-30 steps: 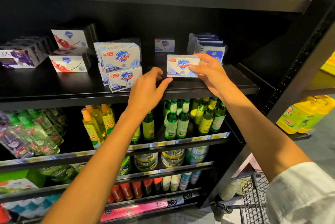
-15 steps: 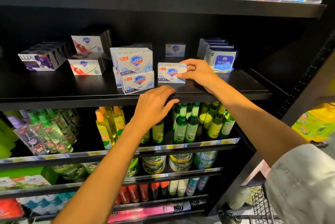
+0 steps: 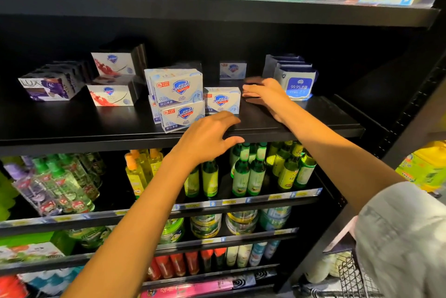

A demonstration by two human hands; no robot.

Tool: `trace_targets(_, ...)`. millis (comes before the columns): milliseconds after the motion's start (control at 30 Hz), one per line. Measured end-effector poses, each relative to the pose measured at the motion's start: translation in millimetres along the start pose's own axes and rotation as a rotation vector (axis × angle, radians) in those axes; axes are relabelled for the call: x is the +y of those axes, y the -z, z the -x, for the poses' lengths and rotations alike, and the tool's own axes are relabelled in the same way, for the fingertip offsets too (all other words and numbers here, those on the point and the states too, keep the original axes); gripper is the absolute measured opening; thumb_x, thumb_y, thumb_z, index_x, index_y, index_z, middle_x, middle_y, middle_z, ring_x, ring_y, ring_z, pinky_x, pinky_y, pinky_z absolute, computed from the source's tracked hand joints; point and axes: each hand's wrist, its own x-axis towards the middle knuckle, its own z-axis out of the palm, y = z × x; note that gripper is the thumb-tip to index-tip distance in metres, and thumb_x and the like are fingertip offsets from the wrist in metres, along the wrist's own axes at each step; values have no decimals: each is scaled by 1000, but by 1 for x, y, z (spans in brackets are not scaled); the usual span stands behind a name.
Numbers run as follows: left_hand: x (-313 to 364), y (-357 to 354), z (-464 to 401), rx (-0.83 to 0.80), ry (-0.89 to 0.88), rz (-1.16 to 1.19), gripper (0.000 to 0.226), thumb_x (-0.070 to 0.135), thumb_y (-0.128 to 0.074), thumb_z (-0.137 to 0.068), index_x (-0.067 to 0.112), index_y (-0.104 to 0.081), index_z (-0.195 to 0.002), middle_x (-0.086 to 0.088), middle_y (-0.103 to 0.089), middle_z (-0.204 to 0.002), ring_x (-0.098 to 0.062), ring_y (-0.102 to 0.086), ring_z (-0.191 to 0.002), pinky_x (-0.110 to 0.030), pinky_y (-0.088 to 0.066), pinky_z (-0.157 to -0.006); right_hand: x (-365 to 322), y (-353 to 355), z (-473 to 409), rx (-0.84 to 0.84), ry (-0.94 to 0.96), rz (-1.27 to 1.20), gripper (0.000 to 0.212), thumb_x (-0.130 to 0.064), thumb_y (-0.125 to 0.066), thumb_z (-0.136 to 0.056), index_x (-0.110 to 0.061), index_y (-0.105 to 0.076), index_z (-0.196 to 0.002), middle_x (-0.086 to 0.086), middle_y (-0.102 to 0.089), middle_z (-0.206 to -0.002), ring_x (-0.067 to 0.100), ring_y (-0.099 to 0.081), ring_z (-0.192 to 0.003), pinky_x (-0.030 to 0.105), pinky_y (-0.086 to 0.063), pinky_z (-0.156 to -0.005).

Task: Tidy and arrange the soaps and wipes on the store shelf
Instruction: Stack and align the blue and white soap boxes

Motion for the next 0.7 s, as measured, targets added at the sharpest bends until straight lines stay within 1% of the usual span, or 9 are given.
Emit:
trace_targets(100,0,3,-19,-135,-47,-3,71,65,-60,-94,22,-50,-150,5,-51,-151,-18,-51,-135,-41,-47,-108,-5,-3,-19,135,-47,145,27,-15,-66,-100,-3,-64,-124,11,-73,-110,16,-69,-89,10,-54,-66)
trace_targets(133,-1,3,-24,-159,-53,-2,73,66,-60,-94,22,-50,-151,6,-50,-152,-16,-49,-136,-38,-45,-109,-8,-6,-25,156,-56,228,23,-16,-64,-102,-8,-63,-123,10,-70,-112,14,-66,-87,9,-51,-64)
trace_targets(200,-6,3,-30,-170,-58,28,74,68,-60,-93,22,-51,-151,8,-49,-151,-15,-50,-135,-38,-45,-109,-12,-9,-45,143,-29,440,36,-21,-61,-104,-10,-59,-138,13,-65,-132,24,-65,-110,20,-53,-90)
trace_targets(233,-8,2,-31,-167,-57,50,73,68,-60,-93,23,-53,-150,9,-49,-149,-14,-51,-133,-38,-46,-109,-13,-11,-54,136,-6,528,42,-23,-60,-104,-10,-55,-143,13,-60,-143,30,-60,-126,27,-47,-104)
trace_targets(267,-11,1,-31,-159,-59,68,73,69,-60,-92,23,-54,-149,10,-50,-148,-14,-51,-132,-38,-46,-109,-14,-13,-62,143,-1,570,46,-26,-61,-104,-10,-53,-146,13,-56,-148,32,-54,-134,31,-41,-110)
trace_targets(367,-14,-3,-29,-136,-75,75,71,68,-60,-92,23,-57,-147,11,-51,-146,-12,-53,-130,-37,-47,-108,-9,-16,-84,155,13,543,54,-26,-69,-99,-10,-50,-147,12,-55,-150,31,-51,-138,30,-38,-112)
trace_targets(433,-13,-4,-28,-113,-75,65,70,67,-60,-92,24,-57,-146,12,-52,-145,-12,-54,-129,-38,-47,-107,-4,-16,-95,147,33,436,58,-20,-74,-95,-7,-49,-145,11,-56,-148,27,-51,-138,19,-36,-102)
trace_targets(500,-12,-5,-28,-105,-63,45,69,68,-59,-92,26,-56,-148,13,-51,-146,-13,-53,-130,-38,-48,-106,0,-17,-104,146,45,347,63,-13,-77,-91,-4,-47,-145,12,-56,-147,26,-51,-137,15,-35,-95)
trace_targets(700,-13,-5,-28,-114,-52,38,71,72,-55,-92,29,-55,-148,17,-50,-143,-11,-55,-127,-40,-52,-101,10,-26,-131,134,45,216,81,-8,-86,-81,-7,-42,-149,13,-57,-145,28,-52,-136,32,-44,-111)
